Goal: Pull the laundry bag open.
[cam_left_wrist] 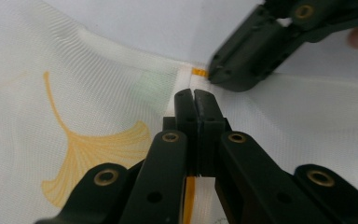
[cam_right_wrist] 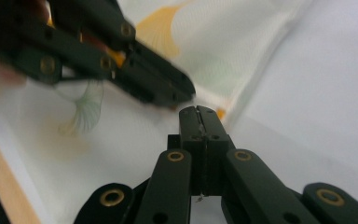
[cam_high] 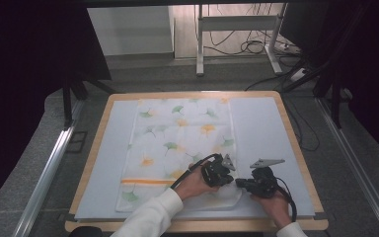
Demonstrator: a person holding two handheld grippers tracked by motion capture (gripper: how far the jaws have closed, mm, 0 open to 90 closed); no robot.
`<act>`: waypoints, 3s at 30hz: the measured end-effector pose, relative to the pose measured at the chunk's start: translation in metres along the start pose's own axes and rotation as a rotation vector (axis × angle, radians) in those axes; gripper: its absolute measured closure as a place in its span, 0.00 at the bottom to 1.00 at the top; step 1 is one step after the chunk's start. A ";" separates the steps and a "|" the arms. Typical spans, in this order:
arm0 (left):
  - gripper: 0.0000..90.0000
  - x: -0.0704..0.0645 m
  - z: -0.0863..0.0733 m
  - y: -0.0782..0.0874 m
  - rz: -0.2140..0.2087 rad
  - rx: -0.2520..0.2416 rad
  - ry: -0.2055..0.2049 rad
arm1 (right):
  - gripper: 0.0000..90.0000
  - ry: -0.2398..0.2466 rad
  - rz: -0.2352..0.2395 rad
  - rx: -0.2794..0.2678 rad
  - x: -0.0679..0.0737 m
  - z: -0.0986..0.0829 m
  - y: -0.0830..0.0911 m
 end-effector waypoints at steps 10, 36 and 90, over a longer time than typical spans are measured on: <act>1.00 -0.005 0.003 0.001 0.040 0.040 -0.034 | 1.00 -0.058 -0.010 0.009 -0.003 0.002 -0.005; 1.00 0.002 -0.029 0.026 0.044 0.048 0.045 | 1.00 -0.068 0.010 0.012 -0.005 0.002 -0.005; 1.00 0.003 -0.085 0.066 0.085 0.047 0.165 | 1.00 -0.061 0.019 0.013 -0.007 0.001 -0.005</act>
Point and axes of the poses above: each handheld gripper's, and its own axes: y roughly backward along the jaws, z roughly out of its top, x roughly to its left, the point moved 1 cm from there along -y, roughly forward along the jaws, and after that the axes turned 15 degrees about -y, right-handed, at the moved point
